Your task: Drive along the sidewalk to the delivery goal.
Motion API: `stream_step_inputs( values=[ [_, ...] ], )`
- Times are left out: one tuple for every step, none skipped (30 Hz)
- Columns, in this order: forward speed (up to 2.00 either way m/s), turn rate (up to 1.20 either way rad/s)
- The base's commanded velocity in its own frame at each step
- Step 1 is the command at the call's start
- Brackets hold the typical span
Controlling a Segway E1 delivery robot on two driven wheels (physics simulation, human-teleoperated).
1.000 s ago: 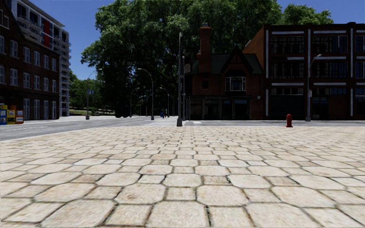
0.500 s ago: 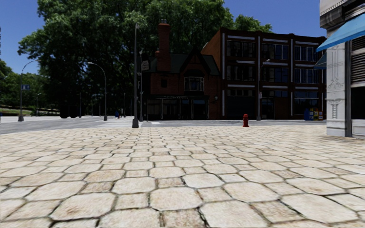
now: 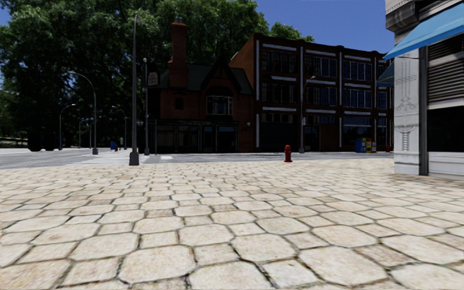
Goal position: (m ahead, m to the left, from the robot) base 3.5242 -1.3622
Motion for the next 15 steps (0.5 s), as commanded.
stream_step_inputs(
  values=[
    [1.75,-1.2],
    [1.75,-1.2],
    [1.75,-1.2],
    [1.75,-1.2],
    [1.75,-1.2],
    [1.75,-1.2],
    [1.75,-1.2],
    [1.75,-1.2],
    [1.75,-1.2],
    [1.75,-1.2],
    [1.75,-1.2],
    [1.75,-1.2],
    [1.75,-1.2],
    [1.75,-1.2],
    [1.75,-0.44]
  ],
)
